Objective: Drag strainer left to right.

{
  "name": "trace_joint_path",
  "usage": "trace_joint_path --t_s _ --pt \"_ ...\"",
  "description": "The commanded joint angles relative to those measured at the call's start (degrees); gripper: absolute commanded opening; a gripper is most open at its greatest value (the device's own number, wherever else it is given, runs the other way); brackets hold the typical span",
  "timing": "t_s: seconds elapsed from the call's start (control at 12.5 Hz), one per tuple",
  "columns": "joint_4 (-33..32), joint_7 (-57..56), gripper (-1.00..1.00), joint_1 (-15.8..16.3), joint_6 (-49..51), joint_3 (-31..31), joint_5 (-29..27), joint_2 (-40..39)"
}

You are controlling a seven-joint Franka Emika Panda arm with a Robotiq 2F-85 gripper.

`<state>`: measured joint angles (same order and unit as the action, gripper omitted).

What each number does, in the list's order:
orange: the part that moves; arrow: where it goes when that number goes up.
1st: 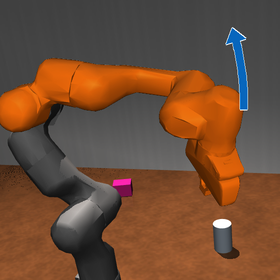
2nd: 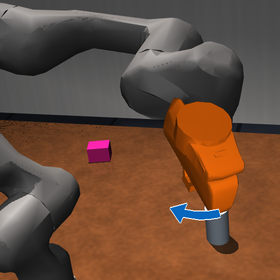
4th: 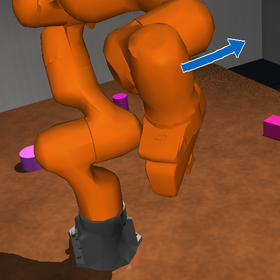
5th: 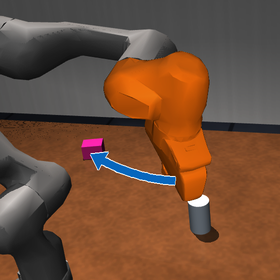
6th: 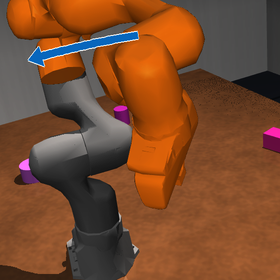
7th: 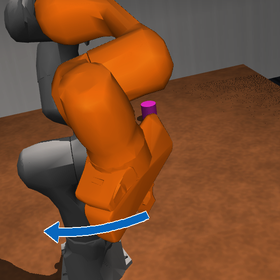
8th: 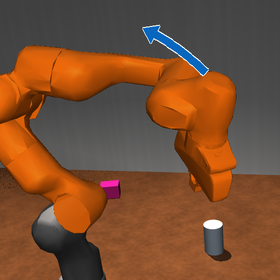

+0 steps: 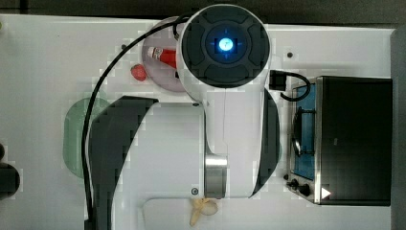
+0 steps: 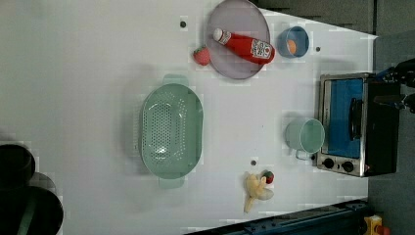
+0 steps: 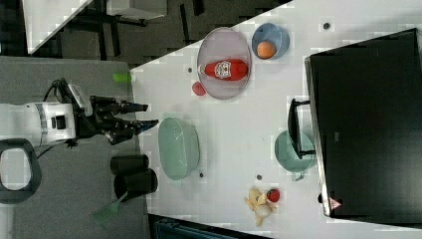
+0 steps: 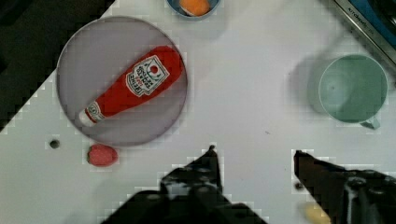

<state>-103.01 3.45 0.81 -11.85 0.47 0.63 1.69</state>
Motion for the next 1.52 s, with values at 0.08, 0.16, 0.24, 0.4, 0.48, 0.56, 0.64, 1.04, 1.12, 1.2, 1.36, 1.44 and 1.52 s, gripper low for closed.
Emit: trace_joint_path --t_s 0.08,0.16,0.24,0.4,0.48,0.56,0.64,1.04,1.12,1.2,1.36,1.44,1.52 --pt "-14.7 1.8 0.59 -1.5 9.8 -0.9 0.7 23.1" --pt "-14.7 1.8 0.81 -1.3 9.6 -1.1 0.7 23.1" --pt "-14.7 1.8 0.99 -1.1 9.3 -1.8 0.6 23.0" --pt "-14.7 1.8 1.00 -0.1 7.8 -4.9 -1.0 22.1" --pt "-14.7 1.9 1.00 0.5 6.4 -7.2 -1.8 21.2" --pt "-14.7 2.8 1.00 0.9 4.7 -9.9 -2.0 19.8" --pt "-14.8 4.8 1.00 1.0 3.1 -12.8 -2.0 18.2" --pt "-15.6 32.4 1.00 1.2 -6.4 -27.3 -1.9 6.1" --pt "-15.8 38.9 1.00 1.2 -9.0 -29.6 -1.9 2.9" --pt "-16.2 44.9 1.00 1.3 -11.7 -31.4 -1.6 -0.3" --pt "-17.1 56.2 1.00 1.3 -17.5 -33.7 -0.8 -6.3" --pt "-17.6 61.0 1.00 1.5 -20.6 -34.0 -0.7 -9.1" --pt "-18.1 64.9 1.00 1.6 -23.6 -33.9 -0.5 -11.8"
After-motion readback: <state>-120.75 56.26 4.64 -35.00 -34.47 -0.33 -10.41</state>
